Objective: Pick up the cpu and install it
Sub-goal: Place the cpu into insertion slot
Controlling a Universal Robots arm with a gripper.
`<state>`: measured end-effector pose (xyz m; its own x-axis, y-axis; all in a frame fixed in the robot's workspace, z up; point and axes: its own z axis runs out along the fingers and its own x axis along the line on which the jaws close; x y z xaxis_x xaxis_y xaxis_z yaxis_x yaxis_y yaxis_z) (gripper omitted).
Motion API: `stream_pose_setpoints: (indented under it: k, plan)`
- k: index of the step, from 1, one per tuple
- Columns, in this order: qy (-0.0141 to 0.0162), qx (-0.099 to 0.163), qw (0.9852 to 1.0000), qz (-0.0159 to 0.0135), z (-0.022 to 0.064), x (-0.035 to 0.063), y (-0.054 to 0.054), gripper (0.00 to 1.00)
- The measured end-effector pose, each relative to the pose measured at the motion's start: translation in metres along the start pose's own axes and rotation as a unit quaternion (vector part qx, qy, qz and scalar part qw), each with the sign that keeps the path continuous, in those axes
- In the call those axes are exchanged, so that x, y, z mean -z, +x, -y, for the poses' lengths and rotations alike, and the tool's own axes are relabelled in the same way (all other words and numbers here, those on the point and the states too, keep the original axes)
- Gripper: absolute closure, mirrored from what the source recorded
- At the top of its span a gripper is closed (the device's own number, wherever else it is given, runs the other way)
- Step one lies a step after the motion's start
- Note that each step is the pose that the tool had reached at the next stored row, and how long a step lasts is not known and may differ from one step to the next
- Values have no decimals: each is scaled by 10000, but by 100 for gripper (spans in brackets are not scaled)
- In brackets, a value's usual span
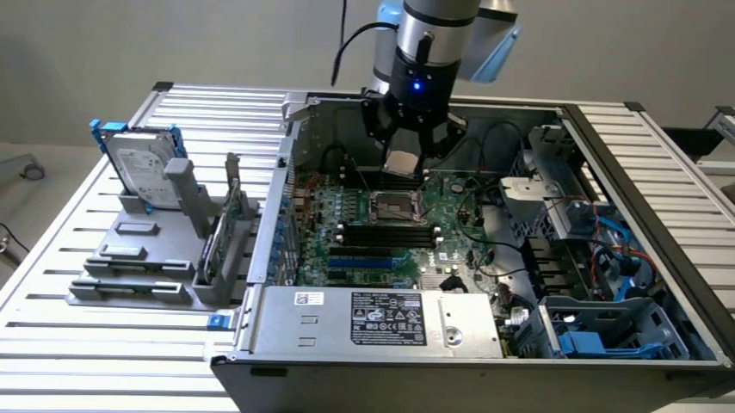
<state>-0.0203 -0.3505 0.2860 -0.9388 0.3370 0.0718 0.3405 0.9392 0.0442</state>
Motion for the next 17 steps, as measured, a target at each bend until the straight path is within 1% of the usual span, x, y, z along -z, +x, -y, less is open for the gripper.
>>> stream_pose_setpoints:
  k: [2, 4, 6, 8, 11, 13, 15, 17]
  plan:
    - [-13, -179, 9998, 8, 0, -3, 0, 45]
    - [-26, -358, 9994, 16, 1, -8, -1, 45]
    - [-38, -537, 9985, 24, 1, -15, -1, 45]
    - [-52, -718, 9974, 32, 1, -28, -2, 45]
    - [-71, -992, 9950, 44, 3, -55, -4, 45]
    - [-84, -1172, 9931, 52, 4, -76, -6, 45]
    - [-96, -1348, 9908, 60, 5, -99, -7, 45]
    - [-110, -1533, 9881, 68, 6, -125, -9, 45]
